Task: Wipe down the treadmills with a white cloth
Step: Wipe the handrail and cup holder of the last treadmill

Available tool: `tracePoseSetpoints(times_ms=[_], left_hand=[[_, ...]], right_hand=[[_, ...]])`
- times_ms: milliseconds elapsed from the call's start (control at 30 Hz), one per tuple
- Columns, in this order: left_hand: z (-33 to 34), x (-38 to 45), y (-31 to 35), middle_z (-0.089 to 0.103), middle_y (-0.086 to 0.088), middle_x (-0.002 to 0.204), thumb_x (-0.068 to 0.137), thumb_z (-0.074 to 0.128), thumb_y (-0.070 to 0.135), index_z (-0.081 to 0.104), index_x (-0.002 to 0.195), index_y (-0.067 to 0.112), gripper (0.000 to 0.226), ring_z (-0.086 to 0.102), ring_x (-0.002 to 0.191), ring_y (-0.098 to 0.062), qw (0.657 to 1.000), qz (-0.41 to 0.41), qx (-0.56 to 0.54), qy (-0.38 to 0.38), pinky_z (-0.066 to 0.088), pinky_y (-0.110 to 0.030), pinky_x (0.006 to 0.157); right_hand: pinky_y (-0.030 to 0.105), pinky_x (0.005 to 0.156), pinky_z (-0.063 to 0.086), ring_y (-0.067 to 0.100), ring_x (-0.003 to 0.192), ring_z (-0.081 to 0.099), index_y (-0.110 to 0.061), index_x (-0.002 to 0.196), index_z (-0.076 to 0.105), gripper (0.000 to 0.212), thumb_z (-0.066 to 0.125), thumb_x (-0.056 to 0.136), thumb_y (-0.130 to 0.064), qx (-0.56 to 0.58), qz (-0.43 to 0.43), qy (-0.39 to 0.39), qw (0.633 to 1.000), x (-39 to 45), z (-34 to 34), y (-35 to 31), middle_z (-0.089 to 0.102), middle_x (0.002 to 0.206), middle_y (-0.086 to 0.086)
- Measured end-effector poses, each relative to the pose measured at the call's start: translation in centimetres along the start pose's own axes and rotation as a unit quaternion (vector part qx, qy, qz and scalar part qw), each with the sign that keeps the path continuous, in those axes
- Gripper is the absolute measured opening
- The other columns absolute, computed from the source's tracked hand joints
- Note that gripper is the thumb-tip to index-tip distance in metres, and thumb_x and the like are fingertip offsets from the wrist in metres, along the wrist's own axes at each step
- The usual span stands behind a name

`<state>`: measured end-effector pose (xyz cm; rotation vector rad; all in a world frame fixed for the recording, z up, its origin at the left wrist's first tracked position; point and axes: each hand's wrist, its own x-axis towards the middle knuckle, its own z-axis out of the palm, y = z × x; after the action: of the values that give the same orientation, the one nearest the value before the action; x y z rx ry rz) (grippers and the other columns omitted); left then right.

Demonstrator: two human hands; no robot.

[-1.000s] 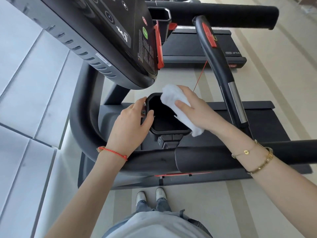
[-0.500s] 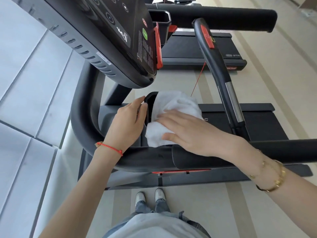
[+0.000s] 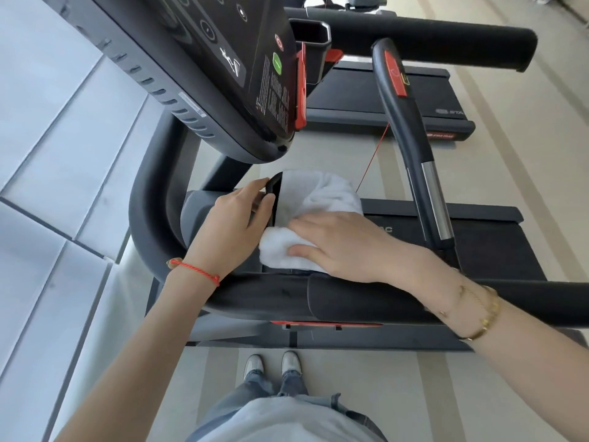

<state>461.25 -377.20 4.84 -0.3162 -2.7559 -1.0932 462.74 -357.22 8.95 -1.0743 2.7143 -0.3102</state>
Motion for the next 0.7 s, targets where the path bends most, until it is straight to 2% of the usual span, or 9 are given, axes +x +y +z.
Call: tracePoseSetpoints(times_ms=[100, 167, 233, 300, 400, 467, 533, 600, 700], left_hand=[[-0.1, -0.1, 0.3, 0.064, 0.012, 0.095, 0.1, 0.047, 0.03, 0.054, 0.136, 0.018, 0.038, 0.057, 0.082, -0.004, 1.0, -0.014, 0.005, -0.002, 0.044, -0.021, 0.078], [-0.4, -0.3, 0.8, 0.067, 0.008, 0.098, 0.1, 0.048, 0.03, 0.055, 0.135, 0.018, 0.038, 0.06, 0.083, -0.008, 1.0, -0.018, 0.01, 0.006, 0.05, -0.028, 0.079], [-0.9, -0.8, 1.3, 0.067, 0.005, 0.099, 0.1, 0.049, 0.028, 0.056, 0.134, 0.019, 0.036, 0.063, 0.086, -0.013, 1.0, -0.014, 0.014, 0.014, 0.053, -0.036, 0.082], [-1.6, -1.6, 1.7, 0.067, 0.005, 0.101, 0.1, 0.049, 0.027, 0.056, 0.134, 0.019, 0.036, 0.062, 0.088, -0.013, 1.0, -0.003, 0.016, 0.02, 0.053, -0.036, 0.085], [-2.8, -3.4, 1.7, 0.068, 0.002, 0.112, 0.1, 0.049, 0.027, 0.056, 0.134, 0.018, 0.036, 0.064, 0.1, -0.014, 0.999, 0.013, 0.027, 0.03, 0.051, -0.033, 0.09], [-3.4, -4.6, 1.7, 0.068, 0.0, 0.114, 0.099, 0.051, 0.024, 0.058, 0.132, 0.016, 0.035, 0.064, 0.105, -0.016, 0.999, 0.021, 0.032, 0.034, 0.051, -0.035, 0.093], [-3.8, -6.0, 1.6, 0.069, -0.001, 0.112, 0.099, 0.052, 0.02, 0.061, 0.129, 0.014, 0.032, 0.065, 0.103, -0.019, 0.998, 0.029, 0.042, 0.033, 0.051, -0.036, 0.092], [-4.1, -7.3, 1.3, 0.069, -0.002, 0.112, 0.098, 0.053, 0.018, 0.064, 0.126, 0.012, 0.03, 0.065, 0.101, -0.021, 0.997, 0.038, 0.056, 0.029, 0.051, -0.038, 0.092], [-4.4, -8.8, 0.4, 0.07, -0.003, 0.114, 0.097, 0.055, 0.016, 0.066, 0.121, 0.011, 0.027, 0.065, 0.103, -0.026, 0.996, 0.043, 0.075, 0.022, 0.047, -0.047, 0.097]], right_hand=[[0.027, 0.067, 0.024, 0.01, 0.078, 0.042, -0.018, 0.085, 0.046, 0.027, 0.043, 0.101, -0.038, 0.049, 0.001, 0.028, 0.998, 0.3, 0.6, 0.0, 0.049, 0.08, -0.01], [0.025, 0.064, 0.023, 0.007, 0.079, 0.041, -0.017, 0.086, 0.047, 0.026, 0.045, 0.101, -0.039, 0.066, 0.001, 0.038, 0.997, -0.3, 0.9, 0.1, 0.048, 0.081, -0.012], [0.019, 0.065, 0.031, 0.006, 0.084, 0.044, -0.015, 0.096, 0.055, 0.032, 0.042, 0.1, -0.044, 0.115, 0.014, 0.045, 0.992, -1.0, 0.6, 0.1, 0.054, 0.09, -0.009], [0.018, 0.071, 0.04, 0.006, 0.085, 0.049, -0.017, 0.108, 0.057, 0.042, 0.037, 0.098, -0.053, 0.184, 0.031, 0.064, 0.98, -1.9, -0.1, -0.2, 0.058, 0.096, -0.01], [0.015, 0.074, 0.04, -0.001, 0.088, 0.054, -0.026, 0.125, 0.052, 0.048, 0.031, 0.097, -0.06, 0.233, 0.031, 0.106, 0.966, -3.9, -0.6, -0.9, 0.058, 0.099, -0.026], [0.015, 0.087, 0.04, -0.003, 0.112, 0.05, -0.028, 0.136, 0.046, 0.054, 0.029, 0.097, -0.061, 0.211, 0.024, 0.11, 0.971, -5.1, -0.1, -2.1, 0.057, 0.122, -0.025], [0.017, 0.098, 0.033, -0.001, 0.135, 0.034, -0.028, 0.142, 0.043, 0.054, 0.029, 0.099, -0.056, 0.141, 0.021, 0.112, 0.983, -5.6, 0.9, -3.6, 0.05, 0.142, -0.012], [0.021, 0.104, 0.03, 0.009, 0.141, 0.034, -0.023, 0.14, 0.049, 0.052, 0.035, 0.099, -0.051, 0.042, 0.022, 0.142, 0.989, -5.6, 2.2, -5.2, 0.052, 0.143, -0.007], [0.034, 0.107, 0.042, 0.021, 0.131, 0.051, -0.014, 0.129, 0.062, 0.044, 0.047, 0.099, -0.042, -0.09, 0.023, 0.229, 0.969, -5.0, 4.2, -7.2, 0.063, 0.132, -0.005]])
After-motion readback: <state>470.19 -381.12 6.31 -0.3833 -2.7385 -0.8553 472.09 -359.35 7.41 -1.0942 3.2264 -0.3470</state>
